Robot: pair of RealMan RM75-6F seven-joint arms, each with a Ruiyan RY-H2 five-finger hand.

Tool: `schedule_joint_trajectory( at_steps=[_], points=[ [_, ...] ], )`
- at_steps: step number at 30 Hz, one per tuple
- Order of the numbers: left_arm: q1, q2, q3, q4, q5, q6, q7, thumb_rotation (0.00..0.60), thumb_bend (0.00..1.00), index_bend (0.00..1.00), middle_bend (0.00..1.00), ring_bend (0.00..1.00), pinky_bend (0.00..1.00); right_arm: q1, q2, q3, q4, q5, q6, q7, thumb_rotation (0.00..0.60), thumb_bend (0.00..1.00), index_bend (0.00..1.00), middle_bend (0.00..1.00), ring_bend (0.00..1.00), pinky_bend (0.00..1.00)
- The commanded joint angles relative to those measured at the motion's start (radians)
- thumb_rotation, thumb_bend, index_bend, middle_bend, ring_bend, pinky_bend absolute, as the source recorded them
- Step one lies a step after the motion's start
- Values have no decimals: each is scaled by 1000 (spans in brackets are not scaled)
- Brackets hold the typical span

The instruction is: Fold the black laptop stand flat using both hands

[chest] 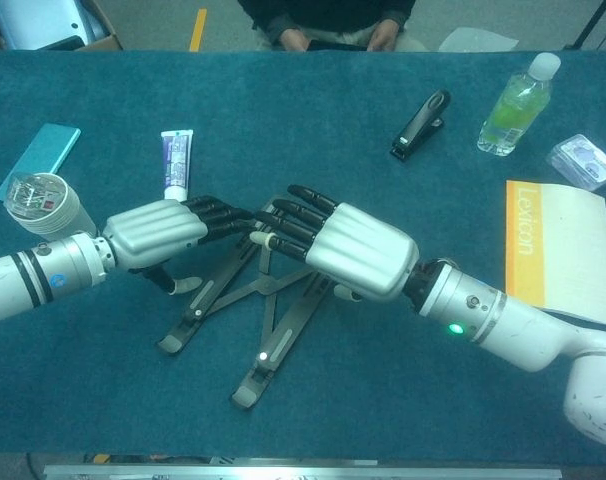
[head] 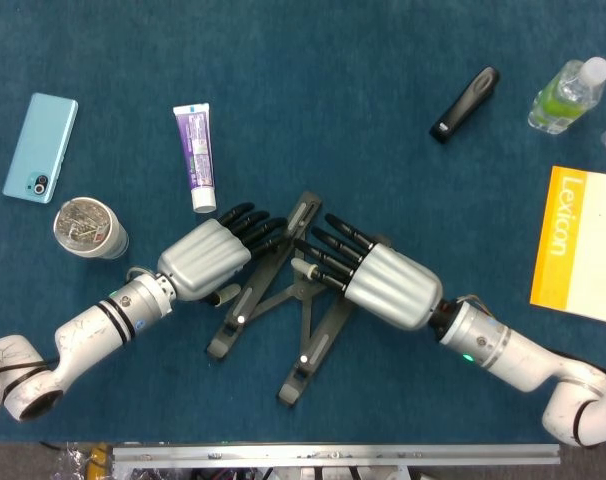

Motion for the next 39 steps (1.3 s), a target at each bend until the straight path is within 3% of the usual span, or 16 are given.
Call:
schedule_joint_trajectory(
  at_steps=[1, 39],
  points=[
    [0, -1, 0, 1, 0, 0, 0, 600, 339, 0, 0, 0, 0, 2, -3, 1, 4, 2, 0, 0, 600, 0, 0, 0, 0, 0],
    [-14, 5, 13, -85, -4, -22, -5, 600, 338, 0, 0, 0, 0, 56, -114, 37, 155, 45, 24, 12, 600, 0, 0, 0, 0, 0]
  ],
)
